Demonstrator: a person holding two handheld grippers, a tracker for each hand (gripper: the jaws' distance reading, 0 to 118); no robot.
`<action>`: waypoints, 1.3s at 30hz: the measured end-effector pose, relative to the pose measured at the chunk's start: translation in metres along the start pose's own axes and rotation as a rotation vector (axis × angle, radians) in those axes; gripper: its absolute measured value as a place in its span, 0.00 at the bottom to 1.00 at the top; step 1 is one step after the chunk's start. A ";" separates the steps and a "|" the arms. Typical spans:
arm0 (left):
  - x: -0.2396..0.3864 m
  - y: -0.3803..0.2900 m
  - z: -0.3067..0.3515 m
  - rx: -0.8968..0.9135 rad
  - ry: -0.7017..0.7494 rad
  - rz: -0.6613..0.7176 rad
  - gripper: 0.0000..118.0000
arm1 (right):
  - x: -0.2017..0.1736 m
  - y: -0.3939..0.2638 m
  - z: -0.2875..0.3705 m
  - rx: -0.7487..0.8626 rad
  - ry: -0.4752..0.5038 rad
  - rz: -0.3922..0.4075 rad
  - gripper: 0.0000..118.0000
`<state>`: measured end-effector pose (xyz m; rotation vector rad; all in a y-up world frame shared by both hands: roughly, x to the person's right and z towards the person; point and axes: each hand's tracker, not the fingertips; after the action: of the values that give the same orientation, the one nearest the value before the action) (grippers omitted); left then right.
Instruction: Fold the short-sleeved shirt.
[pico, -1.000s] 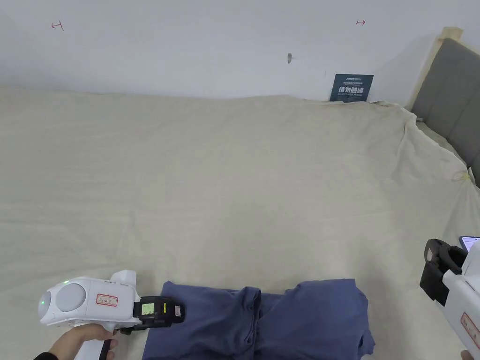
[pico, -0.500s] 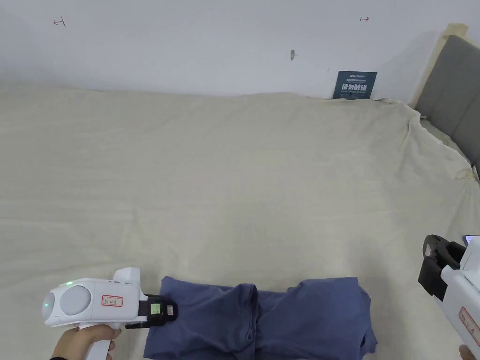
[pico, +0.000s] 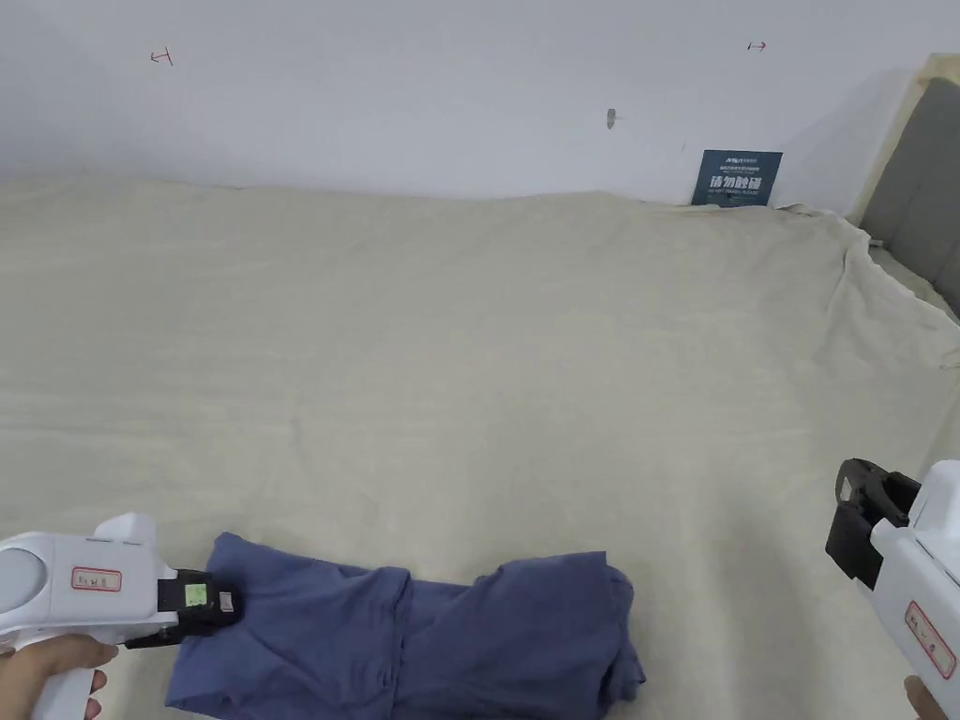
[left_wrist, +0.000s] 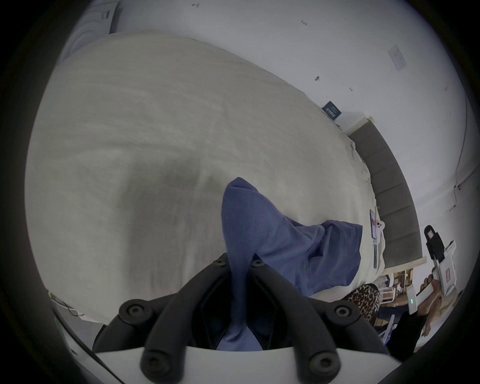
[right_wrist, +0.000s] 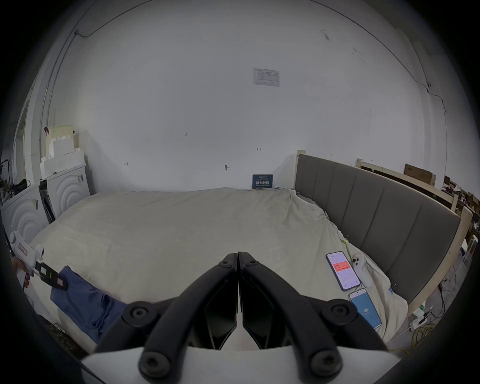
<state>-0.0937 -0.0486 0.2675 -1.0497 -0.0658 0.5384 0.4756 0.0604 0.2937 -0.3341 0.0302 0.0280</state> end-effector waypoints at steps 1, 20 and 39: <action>0.009 -0.001 0.006 0.005 -0.008 0.003 0.06 | 0.000 0.000 0.000 0.001 0.003 -0.003 0.00; 0.239 -0.021 -0.098 -0.143 -0.164 -0.324 0.06 | 0.033 -0.012 0.006 0.007 -0.022 -0.042 0.00; 0.297 -0.073 -0.167 -0.148 -0.127 -0.383 0.83 | 0.045 -0.018 0.017 -0.013 -0.067 -0.049 0.00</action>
<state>0.2433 -0.0773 0.1845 -1.1120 -0.4155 0.2538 0.5214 0.0498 0.3143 -0.3462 -0.0446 -0.0091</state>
